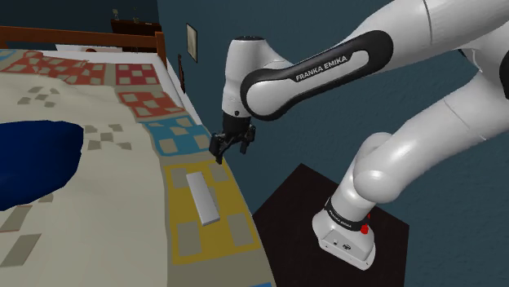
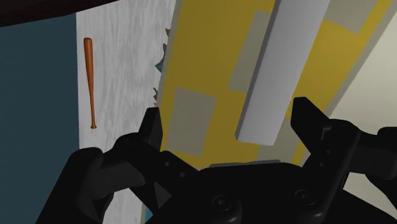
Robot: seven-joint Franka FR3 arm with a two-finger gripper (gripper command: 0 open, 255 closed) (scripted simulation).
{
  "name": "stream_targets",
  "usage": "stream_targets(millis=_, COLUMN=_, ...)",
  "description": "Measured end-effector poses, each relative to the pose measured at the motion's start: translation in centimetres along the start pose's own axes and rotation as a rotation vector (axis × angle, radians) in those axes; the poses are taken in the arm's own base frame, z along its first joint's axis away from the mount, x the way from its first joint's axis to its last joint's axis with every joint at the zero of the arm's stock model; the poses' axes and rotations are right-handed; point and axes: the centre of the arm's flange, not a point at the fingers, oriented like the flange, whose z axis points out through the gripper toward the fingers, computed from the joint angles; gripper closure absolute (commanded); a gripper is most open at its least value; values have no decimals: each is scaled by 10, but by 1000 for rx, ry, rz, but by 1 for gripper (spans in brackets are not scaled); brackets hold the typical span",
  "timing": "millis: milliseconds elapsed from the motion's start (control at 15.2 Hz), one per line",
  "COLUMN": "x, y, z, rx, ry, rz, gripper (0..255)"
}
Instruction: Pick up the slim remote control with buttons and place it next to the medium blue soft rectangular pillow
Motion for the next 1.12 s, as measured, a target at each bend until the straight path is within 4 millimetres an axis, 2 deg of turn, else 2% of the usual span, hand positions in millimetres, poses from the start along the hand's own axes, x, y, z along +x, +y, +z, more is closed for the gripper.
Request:
stream_targets(millis=330, x=7, y=-42, z=54, rx=-10, ry=2, rz=33, gripper=0)
stream_targets(millis=660, x=16, y=-83, z=97, rx=-18, ry=5, rz=66, gripper=0)
stream_targets(millis=1122, x=17, y=-88, z=138, rx=-18, ry=5, rz=72, gripper=0)
